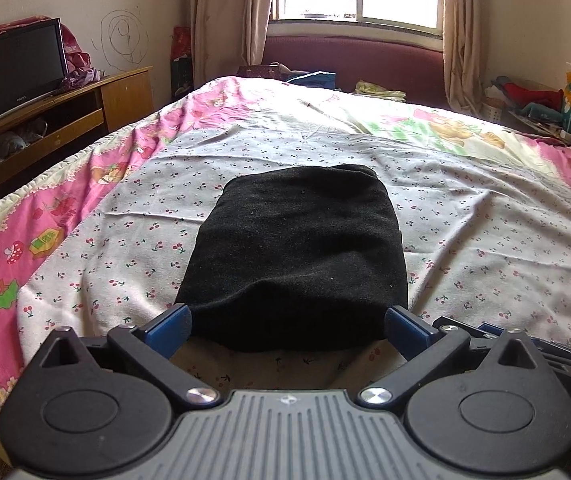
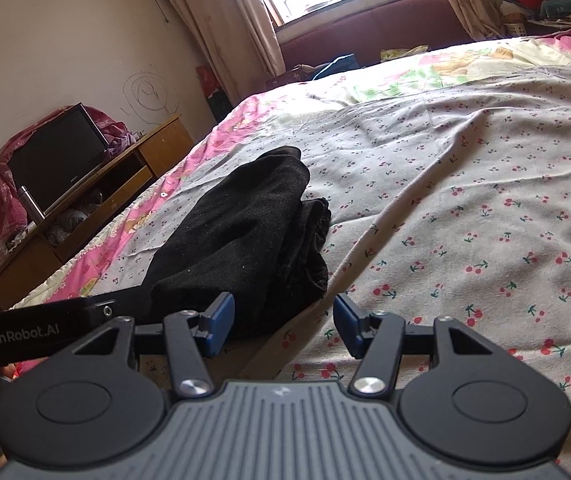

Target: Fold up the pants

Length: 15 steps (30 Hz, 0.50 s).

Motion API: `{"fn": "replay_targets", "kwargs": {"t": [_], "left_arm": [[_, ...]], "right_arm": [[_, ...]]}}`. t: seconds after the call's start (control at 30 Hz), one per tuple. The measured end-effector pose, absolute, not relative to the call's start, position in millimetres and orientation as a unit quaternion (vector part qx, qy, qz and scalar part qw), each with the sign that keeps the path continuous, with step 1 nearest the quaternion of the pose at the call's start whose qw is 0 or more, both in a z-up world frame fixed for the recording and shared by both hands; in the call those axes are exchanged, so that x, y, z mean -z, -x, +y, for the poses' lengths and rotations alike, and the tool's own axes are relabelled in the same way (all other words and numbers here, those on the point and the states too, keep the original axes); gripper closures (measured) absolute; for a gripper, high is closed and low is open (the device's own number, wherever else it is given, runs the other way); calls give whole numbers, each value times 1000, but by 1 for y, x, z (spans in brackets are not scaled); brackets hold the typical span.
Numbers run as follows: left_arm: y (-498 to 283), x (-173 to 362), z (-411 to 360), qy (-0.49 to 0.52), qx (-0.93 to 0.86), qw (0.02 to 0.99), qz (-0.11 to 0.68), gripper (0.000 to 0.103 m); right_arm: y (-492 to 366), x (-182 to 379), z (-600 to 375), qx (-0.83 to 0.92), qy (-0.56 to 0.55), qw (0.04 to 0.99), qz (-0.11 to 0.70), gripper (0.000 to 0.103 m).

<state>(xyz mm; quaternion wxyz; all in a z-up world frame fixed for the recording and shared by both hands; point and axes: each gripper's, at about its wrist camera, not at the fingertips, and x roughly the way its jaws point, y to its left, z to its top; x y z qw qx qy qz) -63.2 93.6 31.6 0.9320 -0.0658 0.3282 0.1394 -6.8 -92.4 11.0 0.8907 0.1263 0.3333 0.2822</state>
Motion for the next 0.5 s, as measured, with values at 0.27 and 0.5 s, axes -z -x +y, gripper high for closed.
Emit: {"fn": "replay_targets", "kwargs": {"t": [0.27, 0.5], "left_arm": [[60, -25, 99, 85, -143, 929, 330, 0], [61, -28, 92, 52, -155, 933, 320, 0]], "right_arm": [[6, -4, -87, -273, -116, 892, 342, 45], [14, -7, -77, -282, -66, 900, 326, 45]]}}
